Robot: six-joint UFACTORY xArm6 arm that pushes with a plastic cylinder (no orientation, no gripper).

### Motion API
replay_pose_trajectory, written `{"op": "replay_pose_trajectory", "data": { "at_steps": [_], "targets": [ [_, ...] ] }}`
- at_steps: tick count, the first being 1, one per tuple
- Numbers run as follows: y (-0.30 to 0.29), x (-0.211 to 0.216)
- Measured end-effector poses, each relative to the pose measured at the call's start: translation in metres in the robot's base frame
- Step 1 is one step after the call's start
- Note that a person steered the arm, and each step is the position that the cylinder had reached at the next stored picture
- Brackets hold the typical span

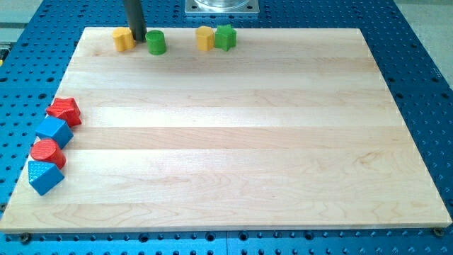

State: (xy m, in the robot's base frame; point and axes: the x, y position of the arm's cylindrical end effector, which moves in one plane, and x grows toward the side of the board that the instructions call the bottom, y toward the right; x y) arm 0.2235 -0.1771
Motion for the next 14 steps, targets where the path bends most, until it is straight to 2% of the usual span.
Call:
{"op": "replay_pose_trajectory", "data": {
  "at_steps": [2,3,5,7,9,10,11,12,13,14],
  "targets": [
    [0.078,0.048],
    [0.066,0.041],
    [0.073,-0.030],
    [0.137,-0.030],
    [0.145,-0.023],
    [0.172,-0.020],
    [0.229,-0.024],
    [0.281,0.037],
    [0.200,0.038],
    [0.193,0.028]
  ]
}}
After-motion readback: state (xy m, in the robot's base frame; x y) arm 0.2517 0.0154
